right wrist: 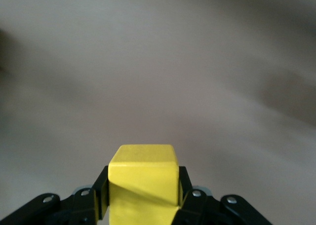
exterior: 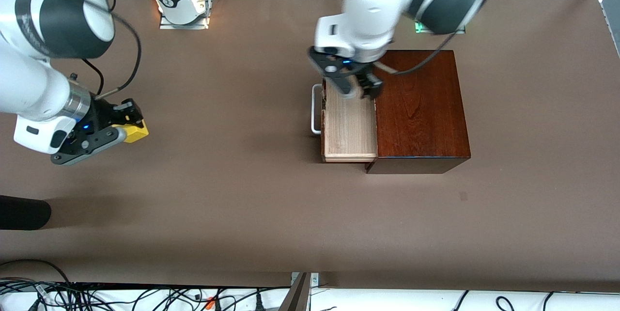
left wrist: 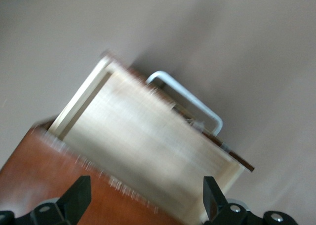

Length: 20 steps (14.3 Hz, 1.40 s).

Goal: Open drawer, take yellow block, close drawer
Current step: 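Carry the cube away with the right gripper while the left gripper reaches the drawer, then set the cube down with the right gripper while the left gripper pushes the drawer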

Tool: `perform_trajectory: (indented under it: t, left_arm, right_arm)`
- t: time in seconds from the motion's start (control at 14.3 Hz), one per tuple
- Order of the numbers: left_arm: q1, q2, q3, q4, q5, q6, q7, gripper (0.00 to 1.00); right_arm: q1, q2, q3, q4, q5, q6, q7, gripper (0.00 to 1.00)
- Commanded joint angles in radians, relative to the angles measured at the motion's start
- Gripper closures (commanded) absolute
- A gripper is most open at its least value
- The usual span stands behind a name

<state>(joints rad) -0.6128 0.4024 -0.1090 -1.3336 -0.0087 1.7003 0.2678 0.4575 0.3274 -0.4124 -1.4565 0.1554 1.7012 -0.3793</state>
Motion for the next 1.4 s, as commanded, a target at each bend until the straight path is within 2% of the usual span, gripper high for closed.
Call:
perform_trajectory:
  t: [0.0, 0.14, 0.21, 0.35, 0.56, 0.84, 1.33]
  left_arm:
    - [-0.042, 0.094, 0.014, 0.056, -0.008, 0.053, 0.169, 0.00]
    - [-0.073, 0.156, 0.014, 0.054, -0.005, 0.119, 0.234, 0.00]
    - [-0.094, 0.180, 0.014, 0.053, -0.001, 0.149, 0.278, 0.00]
    - [-0.119, 0.223, 0.015, 0.053, 0.009, 0.191, 0.362, 0.00]
    - [-0.162, 0.262, 0.014, 0.053, 0.122, 0.211, 0.453, 0.00]
    - [-0.165, 0.266, 0.015, 0.039, 0.139, 0.206, 0.515, 0.00]
    - [-0.160, 0.263, 0.019, -0.021, 0.138, 0.168, 0.493, 0.00]
  right_arm:
    - [-0.035, -0.183, 0.044, -0.364, -0.037, 0.219, 0.019, 0.98]
    - [-0.124, -0.180, 0.130, -0.445, -0.037, 0.315, 0.043, 0.98]
    - [-0.140, -0.180, 0.153, -0.487, -0.037, 0.369, 0.059, 0.98]
    - [-0.141, -0.169, 0.161, -0.544, -0.037, 0.442, 0.095, 0.98]
    - [-0.143, -0.087, 0.176, -0.571, -0.037, 0.540, 0.114, 0.98]
    - [-0.143, 0.002, 0.225, -0.639, -0.033, 0.725, 0.177, 0.98]
    - [-0.163, 0.076, 0.227, -0.645, -0.028, 0.764, 0.255, 0.95]
